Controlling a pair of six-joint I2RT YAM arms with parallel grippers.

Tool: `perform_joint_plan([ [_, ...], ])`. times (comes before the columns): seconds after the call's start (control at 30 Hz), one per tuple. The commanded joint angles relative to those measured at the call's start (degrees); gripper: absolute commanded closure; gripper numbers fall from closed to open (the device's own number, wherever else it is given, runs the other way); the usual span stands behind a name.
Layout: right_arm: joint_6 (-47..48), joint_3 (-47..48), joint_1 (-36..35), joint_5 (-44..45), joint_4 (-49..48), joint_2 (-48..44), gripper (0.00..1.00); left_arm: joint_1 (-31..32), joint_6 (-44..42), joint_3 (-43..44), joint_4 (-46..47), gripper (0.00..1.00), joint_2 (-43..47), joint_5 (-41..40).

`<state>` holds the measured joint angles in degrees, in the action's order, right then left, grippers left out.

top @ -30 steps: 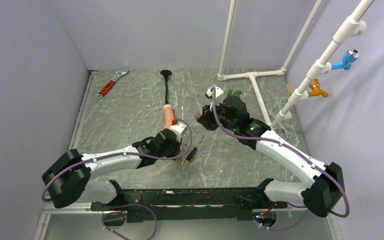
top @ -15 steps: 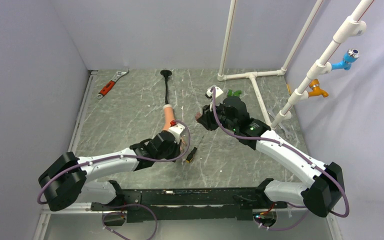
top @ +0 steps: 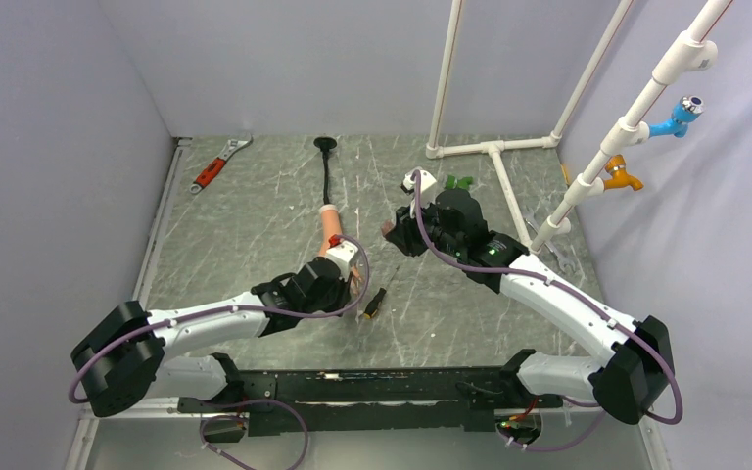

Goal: Paint the nails
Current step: Paint the nail polish on the nail.

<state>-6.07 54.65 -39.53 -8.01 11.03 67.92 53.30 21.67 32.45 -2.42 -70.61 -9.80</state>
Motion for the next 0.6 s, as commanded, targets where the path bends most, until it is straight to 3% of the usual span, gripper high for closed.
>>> perform_joint_plan([
  [0.0, -0.48, 0.71, 0.15, -1.0, -3.52, 0.19, 1.0, 0.14, 0.86, 0.26, 1.97, 1.0, 1.0, -2.84],
  [0.57, -0.51, 0.15, 0.16, -0.91, -3.95, 0.01, 1.0, -0.04, -1.48, 1.69, 4.21, 1.0, -1.17, -6.17],
])
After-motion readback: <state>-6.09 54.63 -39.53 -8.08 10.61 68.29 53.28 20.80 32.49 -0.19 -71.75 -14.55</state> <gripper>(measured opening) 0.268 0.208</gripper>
